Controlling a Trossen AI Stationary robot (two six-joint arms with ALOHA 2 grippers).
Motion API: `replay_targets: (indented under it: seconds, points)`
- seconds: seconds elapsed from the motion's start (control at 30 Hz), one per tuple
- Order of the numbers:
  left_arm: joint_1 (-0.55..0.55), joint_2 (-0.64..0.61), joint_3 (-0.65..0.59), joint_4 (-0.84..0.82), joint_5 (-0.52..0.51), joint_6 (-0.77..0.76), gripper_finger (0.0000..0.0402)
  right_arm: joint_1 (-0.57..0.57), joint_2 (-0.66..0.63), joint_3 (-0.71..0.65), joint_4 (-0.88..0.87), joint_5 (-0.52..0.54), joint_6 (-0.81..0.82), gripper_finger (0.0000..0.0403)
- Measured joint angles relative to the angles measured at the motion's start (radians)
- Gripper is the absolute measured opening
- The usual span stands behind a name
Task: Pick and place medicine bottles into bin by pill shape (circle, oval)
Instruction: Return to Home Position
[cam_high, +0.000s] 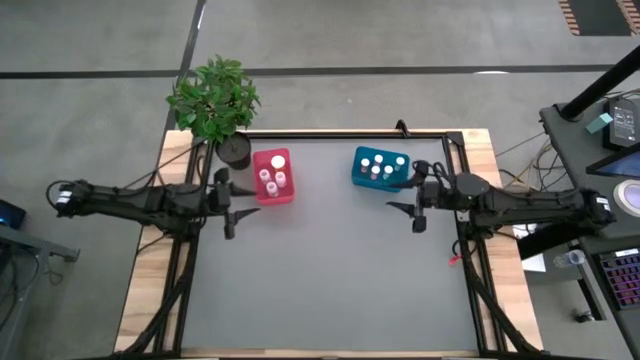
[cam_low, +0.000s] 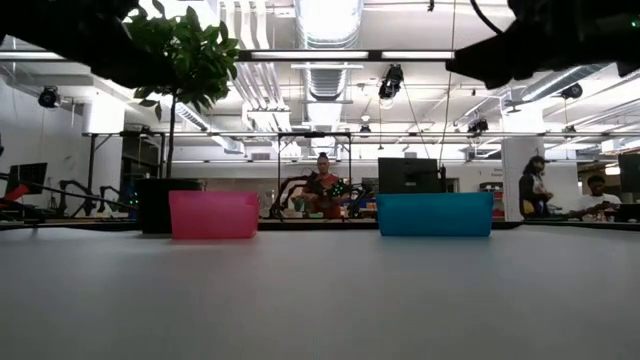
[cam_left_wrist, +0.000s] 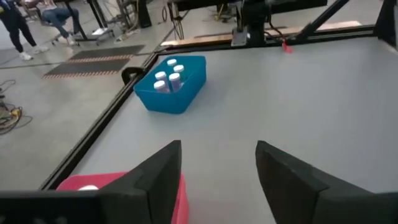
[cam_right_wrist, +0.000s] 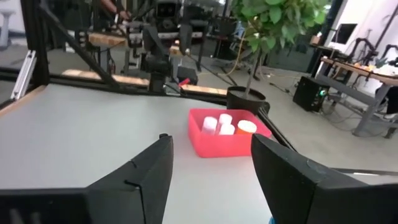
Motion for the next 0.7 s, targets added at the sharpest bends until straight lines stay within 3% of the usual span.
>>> replay_targets:
  seconds: [0.37,0.7]
  points:
    - [0.000,-0.215,-0.111,-0.013,-0.003,0.001,0.0109,-0.008,-0.188,-0.136,0.053,0.000,0.030,0.0184]
    - [0.000,-0.438,-0.174,-0.013,-0.005,0.050,0.0063,-0.008,-0.336,-0.163,-0.047,0.001,0.020,0.0182]
